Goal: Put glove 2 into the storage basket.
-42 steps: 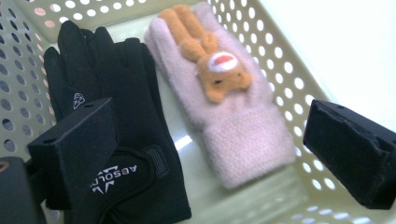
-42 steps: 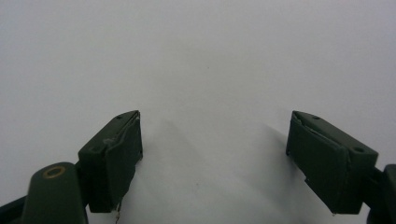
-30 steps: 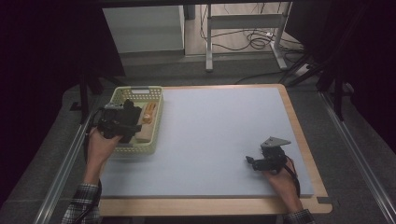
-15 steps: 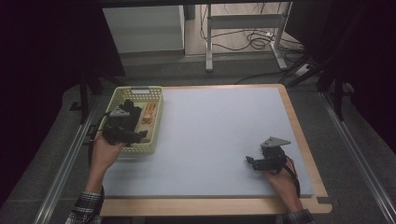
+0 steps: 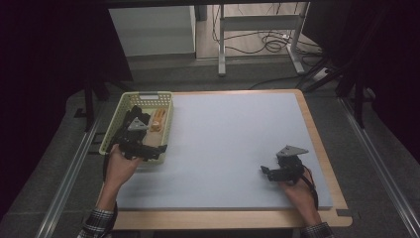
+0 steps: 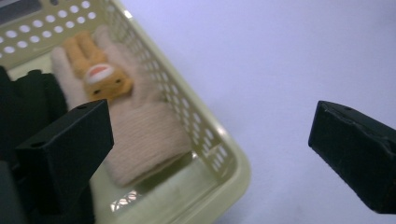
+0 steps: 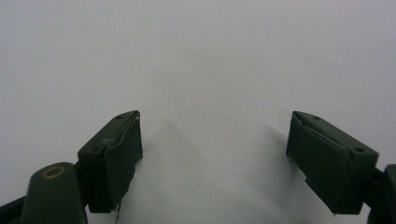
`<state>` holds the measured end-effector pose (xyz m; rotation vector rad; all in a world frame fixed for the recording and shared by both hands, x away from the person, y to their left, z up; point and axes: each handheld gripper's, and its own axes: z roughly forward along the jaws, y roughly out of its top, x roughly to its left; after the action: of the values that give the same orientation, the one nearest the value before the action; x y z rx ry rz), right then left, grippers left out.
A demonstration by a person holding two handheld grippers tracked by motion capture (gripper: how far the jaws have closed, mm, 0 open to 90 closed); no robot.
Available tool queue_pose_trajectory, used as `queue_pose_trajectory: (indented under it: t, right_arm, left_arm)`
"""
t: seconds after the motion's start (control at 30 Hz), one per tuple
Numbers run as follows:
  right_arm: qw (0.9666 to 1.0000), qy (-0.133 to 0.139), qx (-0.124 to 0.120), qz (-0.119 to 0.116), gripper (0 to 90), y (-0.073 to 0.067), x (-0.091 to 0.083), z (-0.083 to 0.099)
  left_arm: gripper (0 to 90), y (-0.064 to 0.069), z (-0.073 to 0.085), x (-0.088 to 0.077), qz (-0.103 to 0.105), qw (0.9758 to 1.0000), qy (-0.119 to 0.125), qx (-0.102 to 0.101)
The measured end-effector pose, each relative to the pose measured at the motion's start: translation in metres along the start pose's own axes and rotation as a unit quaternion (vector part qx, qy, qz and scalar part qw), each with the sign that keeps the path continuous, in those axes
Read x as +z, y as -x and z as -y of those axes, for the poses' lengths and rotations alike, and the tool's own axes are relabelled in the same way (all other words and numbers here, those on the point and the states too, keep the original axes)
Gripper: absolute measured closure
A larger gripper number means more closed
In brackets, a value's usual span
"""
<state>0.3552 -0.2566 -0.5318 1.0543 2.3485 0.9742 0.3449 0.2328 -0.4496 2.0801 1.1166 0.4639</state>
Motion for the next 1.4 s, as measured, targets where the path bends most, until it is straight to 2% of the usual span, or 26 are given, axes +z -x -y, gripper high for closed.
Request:
queue_pose_trajectory:
  t: [0.7,1.07,1.4]
  right_arm:
    - [1.0,0.001,0.0,0.0,17.9,0.0,0.0,0.0]
    - [1.0,0.001,0.001,0.0,18.0,0.0,0.0,0.0]
    - [1.0,0.001,0.001,0.0,18.0,0.0,0.0,0.0]
  left_arm:
    - [0.3,0.039,-0.008,0.027,0.046,0.9985,0.011,0.028]
    - [0.3,0.068,-0.012,0.043,0.08,0.9955,0.018,0.047]
    - [0.3,0.089,-0.008,0.057,0.096,0.9933,0.016,0.062]
